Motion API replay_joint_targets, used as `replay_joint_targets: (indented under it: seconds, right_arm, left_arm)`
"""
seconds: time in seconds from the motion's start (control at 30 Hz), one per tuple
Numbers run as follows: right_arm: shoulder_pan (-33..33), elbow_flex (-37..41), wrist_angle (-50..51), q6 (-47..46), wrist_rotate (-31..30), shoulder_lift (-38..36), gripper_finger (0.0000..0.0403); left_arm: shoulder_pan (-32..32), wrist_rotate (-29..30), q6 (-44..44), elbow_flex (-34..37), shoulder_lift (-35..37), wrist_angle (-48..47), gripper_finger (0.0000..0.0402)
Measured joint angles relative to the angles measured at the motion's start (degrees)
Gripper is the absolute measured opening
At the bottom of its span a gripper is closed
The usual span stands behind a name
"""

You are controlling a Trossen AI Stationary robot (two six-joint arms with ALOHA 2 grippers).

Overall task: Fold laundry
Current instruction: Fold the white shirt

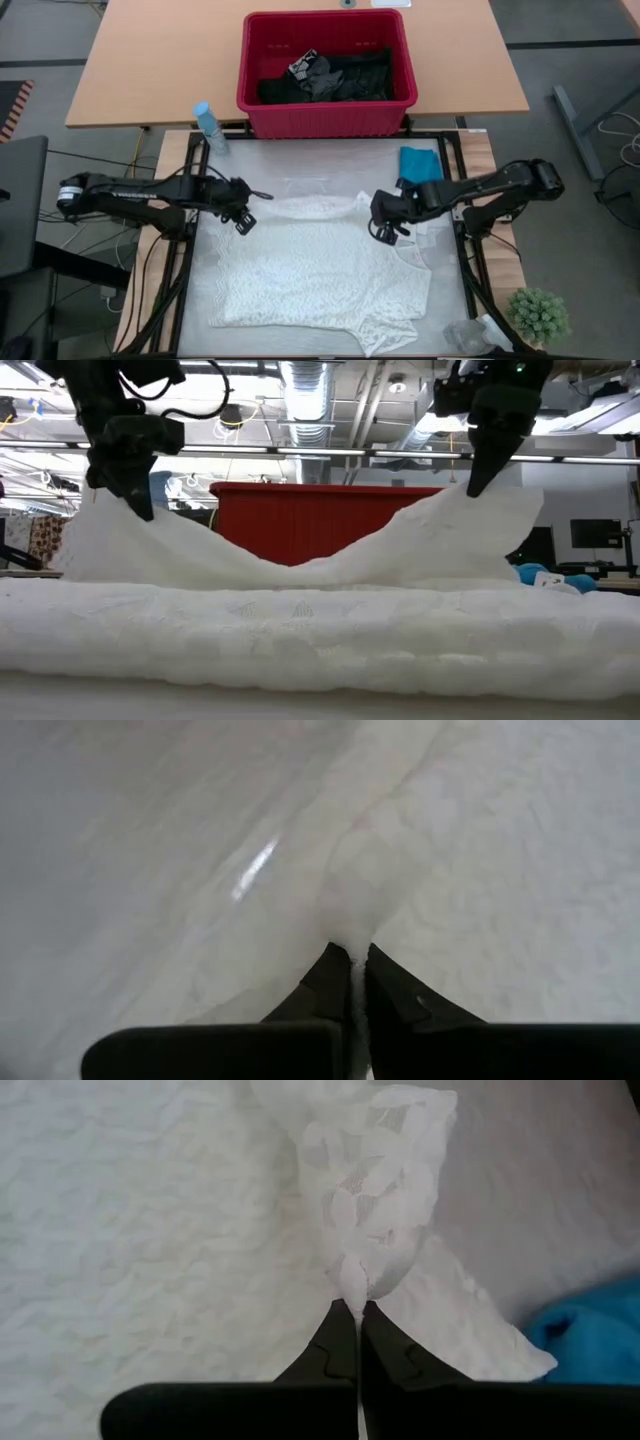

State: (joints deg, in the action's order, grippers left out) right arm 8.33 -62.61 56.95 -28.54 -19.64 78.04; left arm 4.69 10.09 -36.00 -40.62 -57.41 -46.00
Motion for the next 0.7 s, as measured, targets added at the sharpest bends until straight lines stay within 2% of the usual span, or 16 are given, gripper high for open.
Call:
replay_joint_targets:
  seconds: [0.37, 0.7]
  right_arm:
    - [7.41, 0.0, 4.16, -8.93, -0.13, 0.0, 0.0018]
    - [12.06, 2.65, 1.52, -14.36, -0.05, 0.09, 0.0018]
  left_arm:
    - [-8.11, 1.29, -6.22, 0.0, 0.04, -2.38, 0.0]
    - [-10.14, 1.63, -11.04, 4.23, 0.04, -0.51, 0.0]
